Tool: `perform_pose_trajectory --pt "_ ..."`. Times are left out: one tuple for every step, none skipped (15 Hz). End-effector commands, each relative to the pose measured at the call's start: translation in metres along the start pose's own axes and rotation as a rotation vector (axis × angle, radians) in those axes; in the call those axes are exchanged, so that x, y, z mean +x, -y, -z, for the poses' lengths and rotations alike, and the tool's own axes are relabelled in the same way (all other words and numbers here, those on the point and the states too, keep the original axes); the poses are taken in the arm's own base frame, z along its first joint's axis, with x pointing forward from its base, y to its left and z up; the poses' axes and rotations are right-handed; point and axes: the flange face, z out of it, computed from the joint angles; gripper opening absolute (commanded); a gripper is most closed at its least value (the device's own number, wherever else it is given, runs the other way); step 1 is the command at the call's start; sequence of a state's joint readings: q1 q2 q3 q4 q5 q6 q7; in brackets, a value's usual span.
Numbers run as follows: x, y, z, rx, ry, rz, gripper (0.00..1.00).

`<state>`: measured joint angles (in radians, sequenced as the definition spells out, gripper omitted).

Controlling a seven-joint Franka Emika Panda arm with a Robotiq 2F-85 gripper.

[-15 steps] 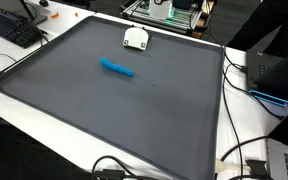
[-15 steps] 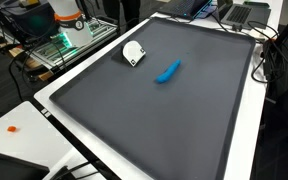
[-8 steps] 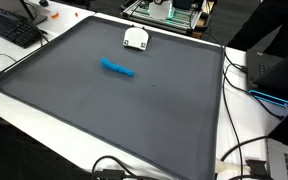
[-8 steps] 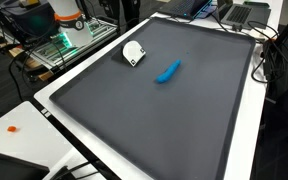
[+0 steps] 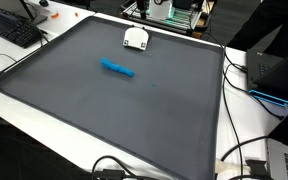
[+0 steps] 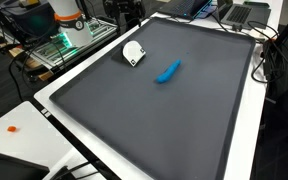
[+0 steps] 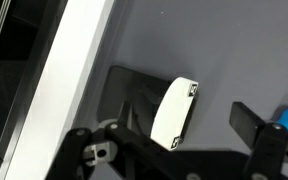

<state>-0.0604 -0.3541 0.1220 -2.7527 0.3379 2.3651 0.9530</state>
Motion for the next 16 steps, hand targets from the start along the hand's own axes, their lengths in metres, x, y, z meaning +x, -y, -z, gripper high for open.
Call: perform_pose_trajectory --pt "0.007 0.005 -0.022 0.003 -0.004 -0.088 1.0" --pt "0.008 0.006 -0.028 -0.001 -0.01 -0.091 1.0" --pt "0.008 0.006 -0.033 -0.006 -0.011 -0.089 1.0" --pt "0.009 0.007 -0.039 -0.01 -0.015 -0.078 1.0" --pt "0.01 0.008 -0.043 -0.013 -0.023 -0.076 1.0" --pt "0.011 0.008 -0.047 -0.013 -0.024 -0.075 1.0" --pt "0.012 0.009 -0.05 -0.014 -0.025 -0.076 1.0" --pt "0.013 0.009 -0.053 -0.016 -0.031 -0.076 1.0" --pt "0.014 0.009 -0.056 -0.015 -0.034 -0.077 1.0" --pt "0.015 0.01 -0.059 -0.011 -0.04 -0.082 1.0" --pt "0.017 0.01 -0.061 -0.007 -0.044 -0.087 1.0" --pt "0.019 0.011 -0.063 0.0 -0.05 -0.099 1.0" --pt "0.02 0.012 -0.064 0.007 -0.057 -0.106 1.0" --pt "0.022 0.012 -0.065 0.013 -0.064 -0.111 1.0" --pt "0.024 0.013 -0.067 0.019 -0.071 -0.119 1.0" --pt "0.025 0.013 -0.069 0.021 -0.082 -0.124 1.0"
